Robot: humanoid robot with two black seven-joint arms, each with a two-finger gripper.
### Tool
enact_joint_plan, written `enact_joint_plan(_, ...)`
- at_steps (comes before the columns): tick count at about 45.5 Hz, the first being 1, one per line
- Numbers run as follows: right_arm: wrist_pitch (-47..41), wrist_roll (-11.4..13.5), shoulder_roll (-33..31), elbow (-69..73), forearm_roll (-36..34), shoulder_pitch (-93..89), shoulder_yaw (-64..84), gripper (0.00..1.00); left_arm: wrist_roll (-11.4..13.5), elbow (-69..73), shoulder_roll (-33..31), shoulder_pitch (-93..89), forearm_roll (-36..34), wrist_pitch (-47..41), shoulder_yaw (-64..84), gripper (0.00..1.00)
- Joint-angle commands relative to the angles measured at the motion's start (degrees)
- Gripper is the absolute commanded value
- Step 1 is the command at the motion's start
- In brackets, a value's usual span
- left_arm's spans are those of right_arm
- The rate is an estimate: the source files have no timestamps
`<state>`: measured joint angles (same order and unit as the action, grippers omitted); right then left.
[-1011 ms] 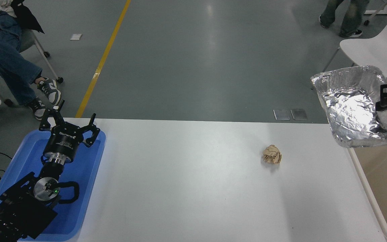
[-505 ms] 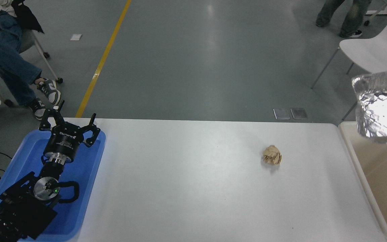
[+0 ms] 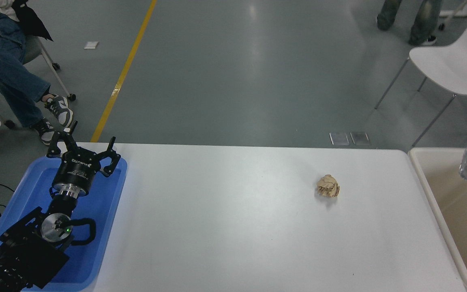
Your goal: Pick up foil plate and place in dustbin
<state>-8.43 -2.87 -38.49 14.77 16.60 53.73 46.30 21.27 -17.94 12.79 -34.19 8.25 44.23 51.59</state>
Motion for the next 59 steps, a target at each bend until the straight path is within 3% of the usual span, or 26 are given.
enact_joint_plan(1,5.79,1.11,6.84,-9.31,-0.86,-13.38,-7.62,0.00,0.00,-0.08,0.04,0.00,0.01,-0.02,0.01,1.00)
enact_joint_plan(6,7.19,1.29,9.30,-12.39,-0.69,-16.19,-9.56,0.00,0.00,0.01,-0.05,0.00,0.01,0.07,0.01,1.00)
enact_joint_plan(12,8.86,3.66,10.45,-12.93,-0.69,-17.95,-10.00,0.00,0.09,0.01,0.04,0.00,0.01,-0.02,0.01,1.00)
enact_joint_plan(48,11.06,3.75,10.80,-12.93,-2.01,-20.07,-11.14,0.00,0.00,-0.08,0.04,0.00,0.01,-0.02,0.01,1.00)
enact_joint_plan(53,11.50,3.66,10.80,-12.93,-2.09,-20.07,-11.06,0.37,0.00,0.01,0.04,0.00,0.01,0.07,0.01,1.00)
enact_joint_plan(59,11.33,3.66,10.71,-12.22,-2.18,-20.07,-10.79,0.62,0.00,0.01,-0.05,0.00,0.01,-0.02,0.01,1.00)
